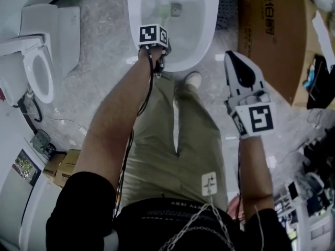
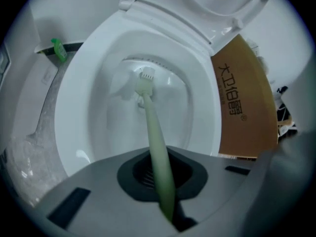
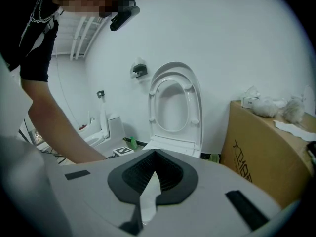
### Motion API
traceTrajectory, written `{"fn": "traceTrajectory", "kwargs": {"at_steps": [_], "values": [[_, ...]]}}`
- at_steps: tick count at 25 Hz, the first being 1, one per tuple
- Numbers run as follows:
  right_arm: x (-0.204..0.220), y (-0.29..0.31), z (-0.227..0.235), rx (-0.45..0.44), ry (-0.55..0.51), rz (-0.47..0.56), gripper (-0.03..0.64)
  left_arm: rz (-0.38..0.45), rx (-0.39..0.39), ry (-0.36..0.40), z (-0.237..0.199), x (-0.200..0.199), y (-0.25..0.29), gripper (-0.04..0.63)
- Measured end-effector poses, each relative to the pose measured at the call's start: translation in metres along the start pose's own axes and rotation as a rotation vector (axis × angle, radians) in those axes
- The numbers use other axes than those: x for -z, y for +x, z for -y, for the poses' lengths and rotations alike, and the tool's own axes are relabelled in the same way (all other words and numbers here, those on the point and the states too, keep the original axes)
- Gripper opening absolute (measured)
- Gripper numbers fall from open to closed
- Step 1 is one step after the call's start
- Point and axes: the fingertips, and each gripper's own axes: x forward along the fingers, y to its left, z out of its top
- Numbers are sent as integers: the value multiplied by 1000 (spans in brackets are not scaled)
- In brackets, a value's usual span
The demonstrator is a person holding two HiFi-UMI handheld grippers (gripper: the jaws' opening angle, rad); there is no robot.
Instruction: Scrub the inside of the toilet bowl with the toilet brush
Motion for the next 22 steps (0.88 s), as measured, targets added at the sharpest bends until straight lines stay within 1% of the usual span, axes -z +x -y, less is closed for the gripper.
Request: {"fn": "traceTrajectory", "kwargs": {"at_steps": [2, 5, 9, 11, 13, 16, 19, 22], "values": [[-3, -4, -2, -3, -2, 9, -9, 77, 10, 59, 11, -6, -15, 2], [-13, -11, -8, -9, -11, 27, -9, 200, 29, 119, 29, -3, -46, 2], [-33, -19, -13, -17, -41, 61, -9, 386, 18, 217, 57, 9, -106, 2], [-44, -24, -16, -12, -45, 76, -9, 487, 14, 253, 70, 15, -139, 2], [-57, -28, -21, -12, -54, 97, -9, 607, 21, 291, 85, 17, -180, 2], [-80, -38, -30, -18, -79, 127, -9, 794, 20, 386, 113, 20, -250, 2], [-105, -51, -39, -19, -85, 157, -9, 951, -12, 477, 137, 25, -316, 2], [-131, -66, -49, -24, -114, 172, -9, 1082, -57, 546, 157, 29, -380, 2]]}}
